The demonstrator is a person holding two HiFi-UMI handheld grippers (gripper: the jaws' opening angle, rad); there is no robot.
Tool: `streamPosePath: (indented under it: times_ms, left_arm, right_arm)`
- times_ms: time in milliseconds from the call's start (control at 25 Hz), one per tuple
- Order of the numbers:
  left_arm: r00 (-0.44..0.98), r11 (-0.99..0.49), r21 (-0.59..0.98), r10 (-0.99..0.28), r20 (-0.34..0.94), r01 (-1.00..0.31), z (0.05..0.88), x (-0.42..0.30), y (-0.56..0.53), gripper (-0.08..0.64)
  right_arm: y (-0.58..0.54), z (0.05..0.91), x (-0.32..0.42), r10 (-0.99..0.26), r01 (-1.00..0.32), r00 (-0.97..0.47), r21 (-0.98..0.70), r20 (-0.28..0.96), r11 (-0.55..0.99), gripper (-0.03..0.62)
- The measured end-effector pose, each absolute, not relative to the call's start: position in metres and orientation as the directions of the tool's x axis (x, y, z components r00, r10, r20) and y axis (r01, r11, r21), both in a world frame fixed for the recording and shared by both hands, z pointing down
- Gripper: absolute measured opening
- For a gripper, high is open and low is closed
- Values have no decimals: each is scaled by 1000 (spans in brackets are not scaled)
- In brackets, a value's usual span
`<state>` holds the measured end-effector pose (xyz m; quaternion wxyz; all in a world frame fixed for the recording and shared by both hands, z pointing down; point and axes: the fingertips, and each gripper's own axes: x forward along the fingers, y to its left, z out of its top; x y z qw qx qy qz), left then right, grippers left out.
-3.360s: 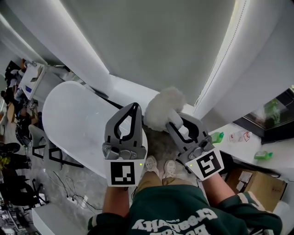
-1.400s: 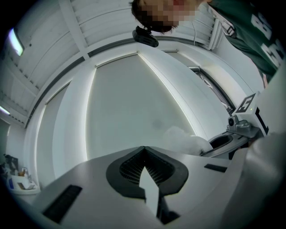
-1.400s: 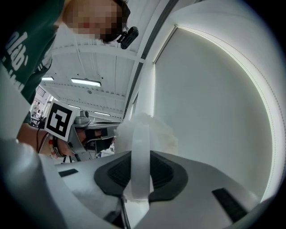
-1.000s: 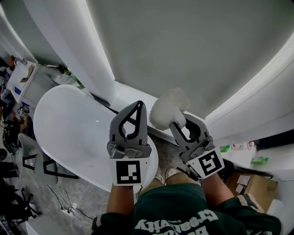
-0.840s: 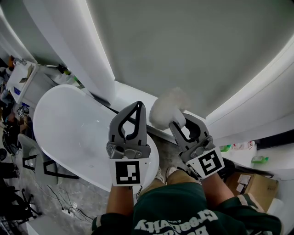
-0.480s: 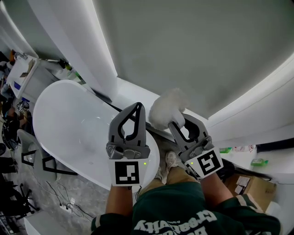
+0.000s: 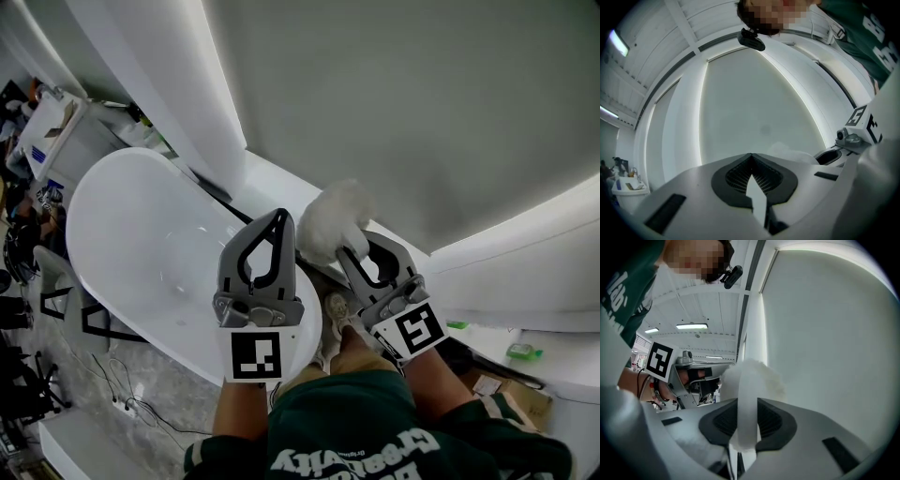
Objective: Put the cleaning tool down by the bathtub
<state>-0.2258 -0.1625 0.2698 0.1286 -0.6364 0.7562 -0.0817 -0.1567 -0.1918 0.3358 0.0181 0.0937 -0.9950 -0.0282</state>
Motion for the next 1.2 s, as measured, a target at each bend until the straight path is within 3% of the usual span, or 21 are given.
streamPosePath:
  times_ms: [240, 520, 840, 1200]
  left_arm:
    - [-203, 225, -254, -973, -107, -941, 259, -224, -182, 6]
    - [-281, 289, -277, -957, -70, -916, 283, -243, -196, 6]
    - [-353, 359, -298, -933, -77, -884, 293, -271, -196, 6]
    - [-426, 421, -252, -904, -34, -872, 318, -283, -198, 6]
  right_arm:
    - [-223, 349, -174, -153, -149, -982, 46, 108, 988, 91]
    - [-251, 403, -213, -73, -66, -976, 44, 207, 997, 91]
    - [-275, 486, -246, -56, -52, -914, 22, 403, 998, 91]
    - [-290, 558, -262, 1, -15, -859, -27, 512, 1000, 91]
